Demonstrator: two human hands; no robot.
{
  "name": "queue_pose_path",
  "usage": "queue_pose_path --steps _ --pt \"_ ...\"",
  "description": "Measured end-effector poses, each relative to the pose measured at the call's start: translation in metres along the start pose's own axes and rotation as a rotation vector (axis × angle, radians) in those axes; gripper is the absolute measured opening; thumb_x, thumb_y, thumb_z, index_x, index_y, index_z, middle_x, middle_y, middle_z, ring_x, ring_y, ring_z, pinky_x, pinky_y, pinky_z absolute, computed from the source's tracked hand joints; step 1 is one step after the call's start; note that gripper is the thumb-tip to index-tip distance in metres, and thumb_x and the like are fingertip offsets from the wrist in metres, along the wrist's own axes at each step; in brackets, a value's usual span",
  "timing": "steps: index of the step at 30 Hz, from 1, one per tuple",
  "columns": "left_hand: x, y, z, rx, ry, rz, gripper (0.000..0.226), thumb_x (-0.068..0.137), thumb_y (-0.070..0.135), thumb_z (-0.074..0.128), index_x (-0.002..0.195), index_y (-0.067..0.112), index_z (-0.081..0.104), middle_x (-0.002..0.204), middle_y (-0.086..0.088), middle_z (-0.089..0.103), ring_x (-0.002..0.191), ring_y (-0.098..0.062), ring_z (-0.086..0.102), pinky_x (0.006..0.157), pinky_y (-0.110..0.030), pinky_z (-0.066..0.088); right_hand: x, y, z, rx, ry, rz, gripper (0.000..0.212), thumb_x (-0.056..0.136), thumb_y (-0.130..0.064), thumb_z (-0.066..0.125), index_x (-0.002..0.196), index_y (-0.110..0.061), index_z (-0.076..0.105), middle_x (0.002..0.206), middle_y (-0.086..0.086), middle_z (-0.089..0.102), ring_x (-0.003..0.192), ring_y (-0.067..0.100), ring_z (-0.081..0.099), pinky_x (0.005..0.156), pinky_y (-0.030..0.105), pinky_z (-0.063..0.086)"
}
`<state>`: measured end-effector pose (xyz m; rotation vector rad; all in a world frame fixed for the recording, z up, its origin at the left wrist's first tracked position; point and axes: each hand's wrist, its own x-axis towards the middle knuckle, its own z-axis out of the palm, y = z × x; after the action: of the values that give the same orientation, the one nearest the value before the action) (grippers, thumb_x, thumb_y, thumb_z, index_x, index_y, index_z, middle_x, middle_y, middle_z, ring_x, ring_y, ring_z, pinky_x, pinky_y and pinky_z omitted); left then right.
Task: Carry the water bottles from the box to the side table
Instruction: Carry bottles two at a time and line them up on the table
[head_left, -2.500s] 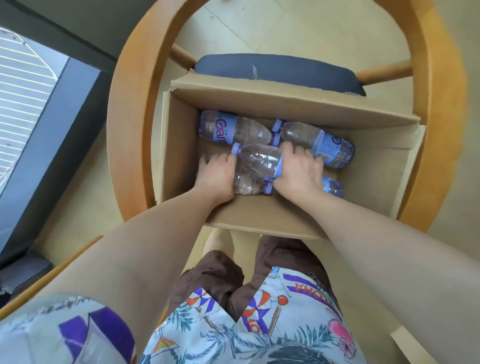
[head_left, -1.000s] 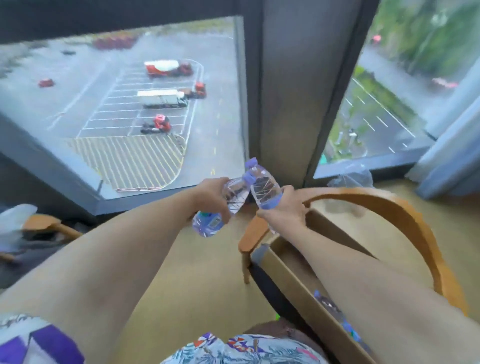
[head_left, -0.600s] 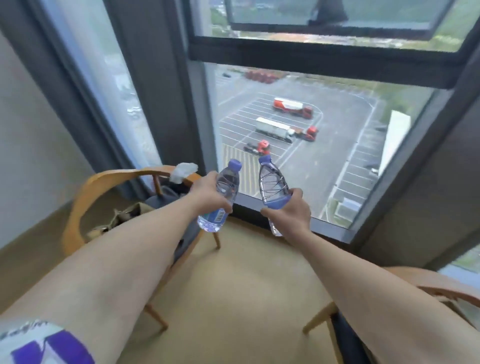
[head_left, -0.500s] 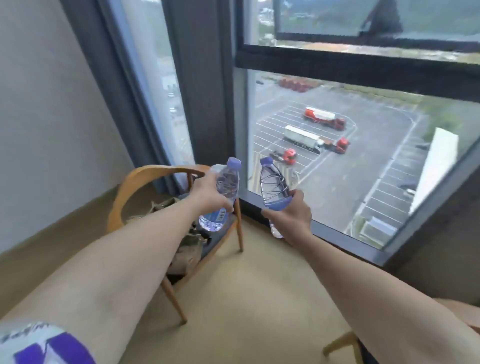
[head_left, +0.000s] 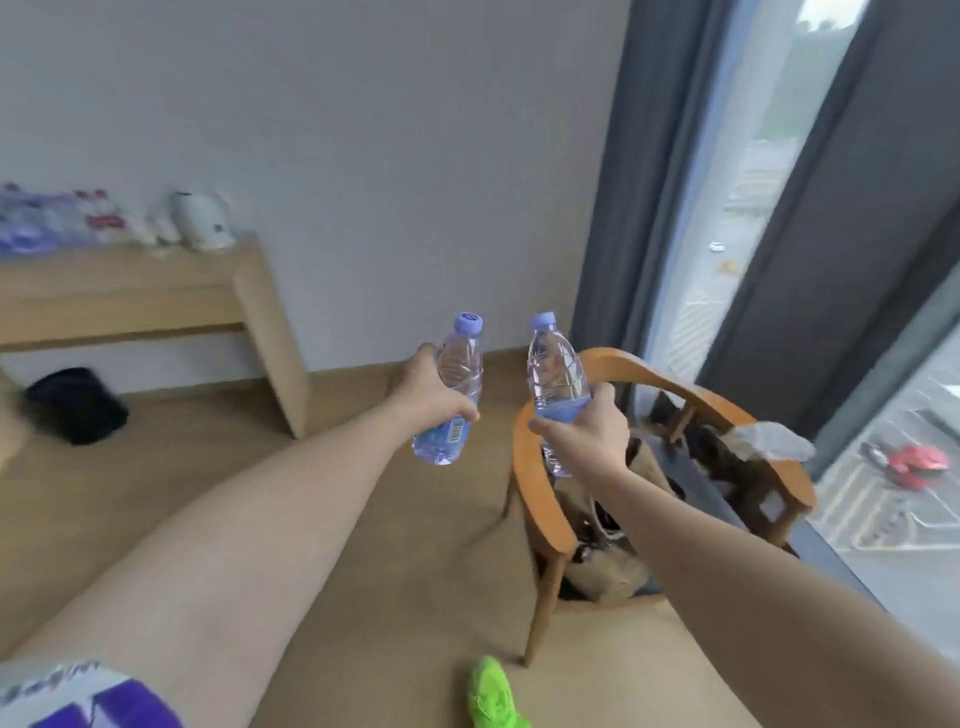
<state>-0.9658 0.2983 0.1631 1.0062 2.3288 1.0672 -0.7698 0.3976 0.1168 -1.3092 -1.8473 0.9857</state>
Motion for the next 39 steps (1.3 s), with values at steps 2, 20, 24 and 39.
queue_pose_path --steps 2,20,24,39 --pt "0.016 -0.024 -0.030 0.003 0.075 -0.062 0.075 0.036 0.038 0.089 0.100 0.033 0.049 0.092 0.015 0.060 0.081 0.002 0.056 0.060 -0.024 0.046 0.018 -0.022 0.045 0.031 -0.089 -0.034 0.065 0.052 -0.044 0.079 0.104 -0.026 0.044 0.091 -0.011 0.061 0.086 0.016 0.061 0.070 0.035 0.051" --pt "0.149 -0.157 -0.257 -0.040 0.545 -0.427 0.071 0.045 0.022 0.093 0.104 0.017 0.055 0.102 0.000 0.064 0.096 -0.019 0.063 0.082 -0.039 0.058 0.127 -0.229 0.370 0.136 -0.601 -0.318 0.062 0.056 -0.038 0.083 0.103 -0.024 0.044 0.085 -0.014 0.061 0.083 0.020 0.061 0.072 0.034 0.049" --pt "0.174 -0.202 -0.298 -0.063 0.563 -0.475 0.070 0.047 0.020 0.093 0.104 0.017 0.053 0.104 0.000 0.066 0.095 -0.021 0.066 0.080 -0.044 0.060 0.130 -0.257 0.441 0.140 -0.666 -0.327 0.058 0.059 -0.036 0.083 0.101 -0.024 0.044 0.083 -0.016 0.060 0.080 0.017 0.062 0.069 0.032 0.049" --pt "0.335 -0.369 -0.518 -0.092 0.652 -0.502 0.073 0.047 0.027 0.096 0.106 0.018 0.054 0.100 0.004 0.063 0.094 -0.018 0.064 0.079 -0.040 0.060 0.146 -0.437 0.714 0.244 -0.716 -0.297 0.071 0.049 -0.045 0.083 0.105 -0.022 0.046 0.090 -0.010 0.064 0.084 0.019 0.066 0.068 0.036 0.054"
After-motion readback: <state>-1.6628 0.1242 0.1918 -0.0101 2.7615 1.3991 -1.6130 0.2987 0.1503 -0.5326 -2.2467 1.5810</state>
